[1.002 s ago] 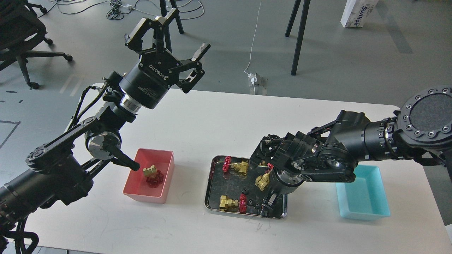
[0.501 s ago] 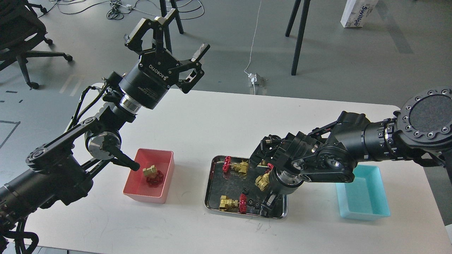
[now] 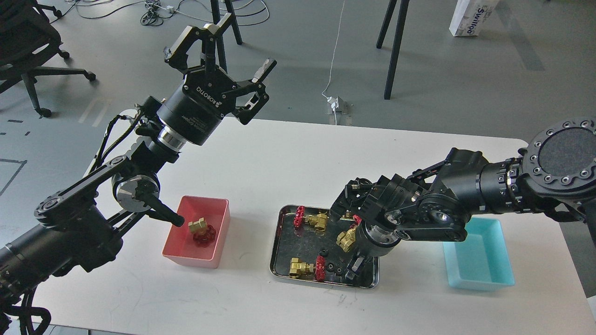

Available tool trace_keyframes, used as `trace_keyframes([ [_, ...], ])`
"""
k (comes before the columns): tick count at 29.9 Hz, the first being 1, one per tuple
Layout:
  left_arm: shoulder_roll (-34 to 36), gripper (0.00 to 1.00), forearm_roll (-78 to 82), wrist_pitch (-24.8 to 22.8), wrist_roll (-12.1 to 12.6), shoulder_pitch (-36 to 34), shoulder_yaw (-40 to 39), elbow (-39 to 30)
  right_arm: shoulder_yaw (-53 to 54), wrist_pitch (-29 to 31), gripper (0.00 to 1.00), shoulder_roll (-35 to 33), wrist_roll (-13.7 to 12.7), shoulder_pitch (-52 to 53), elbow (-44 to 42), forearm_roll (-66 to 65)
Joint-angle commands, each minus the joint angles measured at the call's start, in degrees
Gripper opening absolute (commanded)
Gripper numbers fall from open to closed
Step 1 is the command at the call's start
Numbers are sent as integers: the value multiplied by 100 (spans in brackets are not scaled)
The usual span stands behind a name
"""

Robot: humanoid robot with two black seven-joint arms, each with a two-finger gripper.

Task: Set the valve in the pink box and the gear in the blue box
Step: 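Close the right gripper on the gear, then lift the gear and carry it with the right gripper to the blue box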

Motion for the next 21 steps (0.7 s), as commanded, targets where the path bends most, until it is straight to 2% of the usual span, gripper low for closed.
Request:
trace_keyframes([
  [1, -1, 91, 0, 0, 0, 4, 3, 0, 0, 0, 24, 0, 5, 8, 9, 0],
  [7, -1, 91, 0, 0, 0, 4, 3, 0, 8, 0, 17, 0, 5, 61, 44, 8],
  [14, -18, 91, 0, 0, 0, 4, 3, 0, 96, 0, 15, 0, 5, 262, 149, 368],
  [19, -36, 91, 0, 0, 0, 4, -6, 0, 123, 0, 15, -26, 5, 719, 755, 842],
  [21, -36, 91, 0, 0, 0, 4, -6, 0, 210, 0, 15, -333, 5, 904, 992, 1010],
])
